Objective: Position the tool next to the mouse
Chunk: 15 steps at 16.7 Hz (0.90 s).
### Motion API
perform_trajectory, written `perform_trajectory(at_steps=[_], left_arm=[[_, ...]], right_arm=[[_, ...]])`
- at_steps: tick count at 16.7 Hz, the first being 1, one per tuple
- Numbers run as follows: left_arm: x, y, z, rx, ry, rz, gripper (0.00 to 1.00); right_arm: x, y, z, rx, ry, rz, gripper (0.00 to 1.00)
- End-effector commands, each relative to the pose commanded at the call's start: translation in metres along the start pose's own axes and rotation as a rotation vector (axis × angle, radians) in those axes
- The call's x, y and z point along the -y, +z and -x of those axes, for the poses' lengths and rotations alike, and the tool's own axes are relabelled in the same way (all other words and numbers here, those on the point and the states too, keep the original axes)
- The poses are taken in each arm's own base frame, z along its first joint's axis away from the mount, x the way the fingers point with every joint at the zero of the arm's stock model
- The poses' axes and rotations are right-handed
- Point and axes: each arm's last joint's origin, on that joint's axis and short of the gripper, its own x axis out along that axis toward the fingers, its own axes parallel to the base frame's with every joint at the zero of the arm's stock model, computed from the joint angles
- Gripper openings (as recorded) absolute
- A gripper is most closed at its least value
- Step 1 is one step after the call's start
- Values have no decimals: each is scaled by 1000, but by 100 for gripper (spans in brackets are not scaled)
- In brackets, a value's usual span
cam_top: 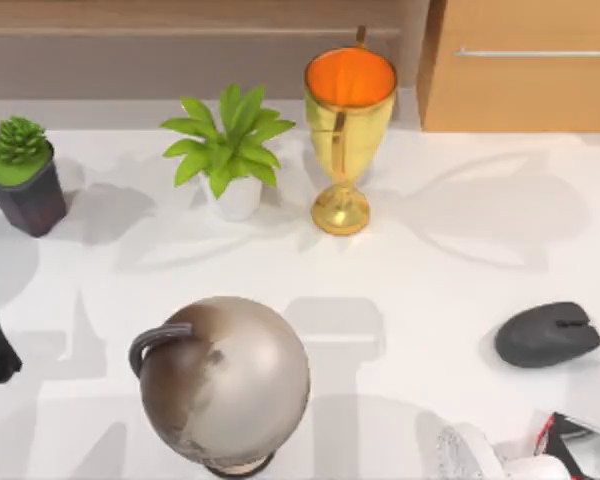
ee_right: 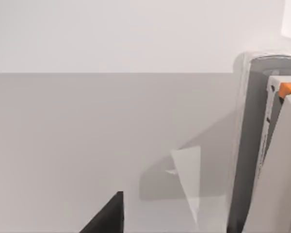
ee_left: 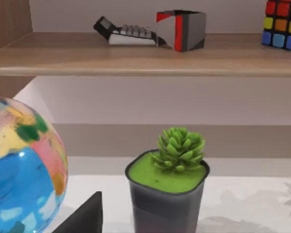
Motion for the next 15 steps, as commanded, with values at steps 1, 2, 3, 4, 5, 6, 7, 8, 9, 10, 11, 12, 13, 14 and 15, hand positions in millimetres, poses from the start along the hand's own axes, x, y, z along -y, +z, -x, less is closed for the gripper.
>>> perform_trajectory(at_steps=[1,2,3,4,5,6,7,8,9,10,11,12,13,14,15], left_arm=[[0,0,0,0,0,0,100],[0,0,0,0,0,0,100],[0,0,0,0,0,0,100],[0,0,0,0,0,0,100],[0,0,0,0,0,0,100],[0,0,0,0,0,0,100],[0,0,0,0,0,0,100],[0,0,0,0,0,0,100],[0,0,0,0,0,0,100],[0,0,0,0,0,0,100],[0,0,0,0,0,0,100],[0,0,0,0,0,0,100],[0,0,0,0,0,0,100],[0,0,0,0,0,0,100],[0,0,0,0,0,0,100]], right_arm=[[0,0,0,0,0,0,62],[0,0,0,0,0,0,55],[0,0,0,0,0,0,47],[0,0,0,0,0,0,40],[0,0,0,0,0,0,32],[0,0,0,0,0,0,25],[0,0,0,0,0,0,17],[0,0,0,0,0,0,10],[0,0,0,0,0,0,2],[0,0,0,0,0,0,0],[0,0,0,0,0,0,0],[0,0,0,0,0,0,0],[0,0,0,0,0,0,0],[0,0,0,0,0,0,0],[0,0,0,0,0,0,0]])
